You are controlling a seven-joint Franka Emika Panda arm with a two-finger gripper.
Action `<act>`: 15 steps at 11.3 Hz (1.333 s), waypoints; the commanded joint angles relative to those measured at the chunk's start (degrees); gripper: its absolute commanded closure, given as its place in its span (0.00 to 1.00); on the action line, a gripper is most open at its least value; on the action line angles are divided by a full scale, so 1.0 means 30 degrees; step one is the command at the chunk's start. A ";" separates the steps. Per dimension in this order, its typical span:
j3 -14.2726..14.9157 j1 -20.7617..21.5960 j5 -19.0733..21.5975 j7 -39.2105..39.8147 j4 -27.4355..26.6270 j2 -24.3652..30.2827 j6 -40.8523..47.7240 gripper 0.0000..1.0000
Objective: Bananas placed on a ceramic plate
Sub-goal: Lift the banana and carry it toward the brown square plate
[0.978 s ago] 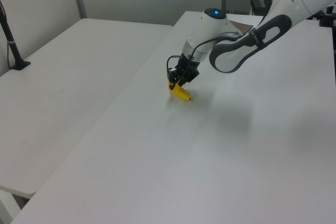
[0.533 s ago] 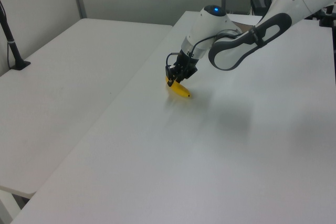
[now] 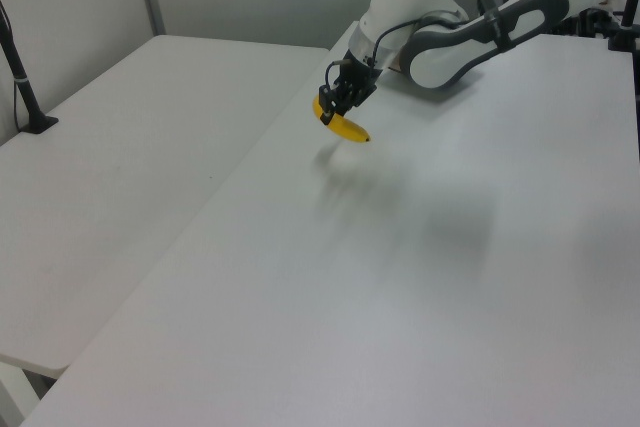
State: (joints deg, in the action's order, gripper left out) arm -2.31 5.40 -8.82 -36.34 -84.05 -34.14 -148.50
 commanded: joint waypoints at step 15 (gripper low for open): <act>0.2852 -0.3555 -0.0107 1.0735 0.0333 0.2358 0.6845 0.99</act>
State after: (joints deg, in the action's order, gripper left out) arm 5.30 -3.74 -8.87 -6.62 -83.04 -27.60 -128.76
